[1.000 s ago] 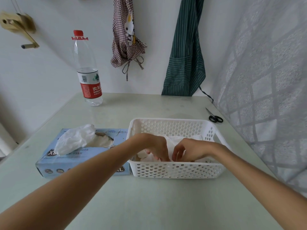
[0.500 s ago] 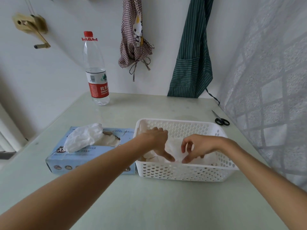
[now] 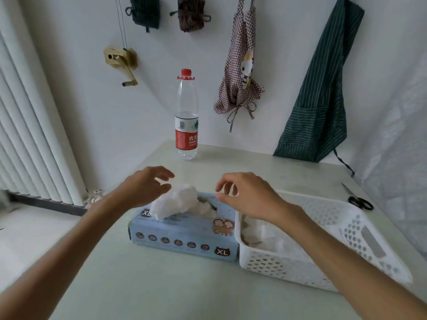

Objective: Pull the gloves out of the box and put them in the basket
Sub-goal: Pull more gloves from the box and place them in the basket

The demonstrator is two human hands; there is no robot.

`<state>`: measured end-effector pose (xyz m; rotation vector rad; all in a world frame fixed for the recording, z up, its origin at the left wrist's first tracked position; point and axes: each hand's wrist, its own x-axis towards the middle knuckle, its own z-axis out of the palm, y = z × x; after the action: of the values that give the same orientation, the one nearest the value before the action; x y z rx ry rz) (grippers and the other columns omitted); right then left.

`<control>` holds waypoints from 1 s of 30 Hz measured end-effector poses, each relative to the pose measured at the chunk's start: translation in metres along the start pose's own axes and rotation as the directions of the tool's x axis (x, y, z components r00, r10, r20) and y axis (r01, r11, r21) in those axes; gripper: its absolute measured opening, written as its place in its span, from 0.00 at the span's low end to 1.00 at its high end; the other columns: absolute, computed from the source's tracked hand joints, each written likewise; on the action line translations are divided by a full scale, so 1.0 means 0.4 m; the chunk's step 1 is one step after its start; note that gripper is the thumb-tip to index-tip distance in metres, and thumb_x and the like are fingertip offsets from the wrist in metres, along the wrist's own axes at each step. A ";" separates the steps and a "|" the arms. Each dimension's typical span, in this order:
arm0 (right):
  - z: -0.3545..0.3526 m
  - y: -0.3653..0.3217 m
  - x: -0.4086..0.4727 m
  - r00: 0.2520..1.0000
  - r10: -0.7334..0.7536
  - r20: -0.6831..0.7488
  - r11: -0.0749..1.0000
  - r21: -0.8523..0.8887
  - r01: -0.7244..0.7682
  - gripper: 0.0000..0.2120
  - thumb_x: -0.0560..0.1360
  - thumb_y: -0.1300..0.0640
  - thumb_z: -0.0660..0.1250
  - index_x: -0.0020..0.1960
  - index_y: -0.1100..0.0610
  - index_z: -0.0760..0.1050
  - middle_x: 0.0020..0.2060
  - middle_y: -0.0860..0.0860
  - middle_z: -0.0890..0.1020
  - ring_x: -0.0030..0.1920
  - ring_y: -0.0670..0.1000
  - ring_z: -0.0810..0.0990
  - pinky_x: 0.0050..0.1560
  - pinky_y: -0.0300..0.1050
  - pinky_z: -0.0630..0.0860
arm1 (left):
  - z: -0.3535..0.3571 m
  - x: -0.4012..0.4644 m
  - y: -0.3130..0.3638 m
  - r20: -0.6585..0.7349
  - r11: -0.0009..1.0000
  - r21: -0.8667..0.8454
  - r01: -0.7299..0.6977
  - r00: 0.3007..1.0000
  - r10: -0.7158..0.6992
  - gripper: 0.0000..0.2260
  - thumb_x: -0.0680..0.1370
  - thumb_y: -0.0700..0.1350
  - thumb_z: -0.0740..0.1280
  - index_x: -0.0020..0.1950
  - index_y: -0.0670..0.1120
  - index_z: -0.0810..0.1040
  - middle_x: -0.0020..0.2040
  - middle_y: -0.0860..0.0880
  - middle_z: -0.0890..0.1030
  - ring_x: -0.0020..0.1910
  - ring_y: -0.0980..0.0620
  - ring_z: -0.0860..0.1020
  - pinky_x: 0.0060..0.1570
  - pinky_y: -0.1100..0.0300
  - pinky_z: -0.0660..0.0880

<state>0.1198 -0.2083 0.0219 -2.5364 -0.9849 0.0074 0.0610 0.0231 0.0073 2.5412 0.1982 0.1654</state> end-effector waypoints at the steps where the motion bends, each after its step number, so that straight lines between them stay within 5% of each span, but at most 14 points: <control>1: 0.036 -0.031 0.029 0.998 -0.065 0.000 0.997 -0.030 0.065 0.13 0.77 0.46 0.65 0.59 0.48 0.75 0.54 0.45 0.79 0.55 0.47 0.75 0.53 0.46 0.71 | -0.004 0.006 -0.052 0.009 0.993 0.061 0.099 0.995 -0.100 0.16 0.78 0.45 0.67 0.65 0.47 0.74 0.62 0.48 0.78 0.57 0.49 0.78 0.62 0.52 0.71; 4: 0.141 -0.094 0.118 0.985 -0.109 0.133 0.986 -0.111 0.124 0.26 0.80 0.43 0.56 0.75 0.51 0.59 0.74 0.48 0.63 0.72 0.50 0.60 0.69 0.50 0.59 | 0.019 0.006 -0.153 0.087 0.965 0.149 0.217 0.969 -0.231 0.18 0.79 0.46 0.64 0.69 0.47 0.71 0.66 0.48 0.75 0.63 0.48 0.75 0.65 0.54 0.68; 6: 0.197 -0.108 0.155 0.981 -0.060 0.183 0.982 -0.164 0.091 0.28 0.81 0.43 0.53 0.77 0.52 0.54 0.76 0.48 0.58 0.75 0.51 0.54 0.73 0.52 0.52 | 0.034 -0.006 -0.179 0.083 0.973 0.103 0.206 0.973 -0.214 0.16 0.79 0.45 0.63 0.67 0.49 0.74 0.65 0.50 0.76 0.62 0.49 0.75 0.63 0.56 0.69; 8: 0.231 -0.113 0.159 0.986 -0.087 0.142 0.969 -0.217 0.117 0.23 0.80 0.46 0.58 0.72 0.53 0.65 0.72 0.50 0.67 0.72 0.51 0.60 0.72 0.49 0.52 | 0.033 -0.025 -0.178 0.023 0.979 0.081 0.184 0.982 -0.187 0.16 0.79 0.47 0.64 0.67 0.51 0.73 0.65 0.52 0.76 0.62 0.51 0.75 0.60 0.58 0.70; 10: 0.222 -0.116 0.153 0.987 -0.153 -0.048 0.977 -0.160 0.144 0.14 0.78 0.51 0.64 0.61 0.54 0.77 0.59 0.50 0.79 0.61 0.51 0.73 0.67 0.47 0.63 | 0.028 -0.035 -0.175 -0.008 0.988 0.069 0.140 0.990 -0.140 0.20 0.77 0.51 0.66 0.69 0.52 0.70 0.66 0.54 0.75 0.62 0.53 0.75 0.58 0.59 0.71; 14: 0.110 -0.122 0.142 0.899 0.083 -0.429 0.950 0.306 0.058 0.07 0.76 0.51 0.67 0.46 0.54 0.81 0.41 0.46 0.83 0.43 0.47 0.80 0.49 0.46 0.77 | 0.016 -0.032 -0.164 0.016 0.997 0.031 0.071 0.997 -0.071 0.25 0.75 0.47 0.70 0.70 0.52 0.69 0.67 0.54 0.74 0.61 0.53 0.75 0.60 0.56 0.73; 17: 0.037 -0.113 0.130 0.980 0.017 -0.201 0.947 0.318 0.049 0.03 0.74 0.54 0.71 0.42 0.51 0.81 0.39 0.46 0.84 0.41 0.45 0.82 0.50 0.46 0.79 | 0.006 -0.020 -0.152 0.048 0.999 -0.026 0.047 0.998 -0.046 0.27 0.74 0.42 0.71 0.71 0.50 0.68 0.68 0.52 0.73 0.63 0.51 0.74 0.61 0.55 0.72; 21: -0.043 -0.102 0.118 0.904 0.199 -0.377 0.787 0.611 0.082 0.04 0.73 0.58 0.71 0.42 0.50 0.78 0.38 0.47 0.83 0.38 0.42 0.80 0.44 0.36 0.77 | -0.035 -0.018 -0.098 0.076 0.949 -0.315 -0.025 0.996 0.051 0.26 0.74 0.35 0.69 0.70 0.46 0.68 0.68 0.49 0.72 0.64 0.51 0.72 0.57 0.60 0.72; 23: -0.067 -0.102 0.110 0.904 0.245 -0.350 0.722 0.688 0.071 0.03 0.74 0.59 0.71 0.45 0.55 0.78 0.38 0.50 0.83 0.37 0.44 0.81 0.39 0.34 0.77 | -0.054 -0.019 -0.063 0.131 0.910 -0.411 -0.052 0.985 0.116 0.27 0.73 0.34 0.70 0.70 0.48 0.67 0.67 0.52 0.72 0.63 0.55 0.71 0.58 0.61 0.69; 27: -0.083 -0.105 0.084 0.958 0.179 -0.225 0.750 0.661 0.015 0.06 0.74 0.60 0.70 0.51 0.60 0.78 0.41 0.55 0.84 0.37 0.48 0.81 0.38 0.36 0.78 | -0.054 -0.012 0.001 0.193 0.927 -0.369 -0.069 0.970 0.149 0.36 0.69 0.46 0.75 0.73 0.51 0.62 0.69 0.54 0.69 0.66 0.57 0.69 0.63 0.60 0.69; 30: -0.083 -0.102 0.069 0.952 0.192 -0.239 0.778 0.628 0.001 0.07 0.74 0.60 0.70 0.51 0.61 0.79 0.42 0.56 0.84 0.40 0.50 0.82 0.40 0.38 0.80 | -0.043 -0.002 0.052 0.098 0.911 -0.400 -0.105 0.983 0.156 0.32 0.70 0.52 0.73 0.71 0.50 0.66 0.63 0.54 0.73 0.60 0.57 0.73 0.51 0.69 0.73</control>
<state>0.1195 -0.1760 0.0717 -1.8940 -0.5967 -0.0092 0.0598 0.0151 0.0331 2.1520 -0.0545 0.0821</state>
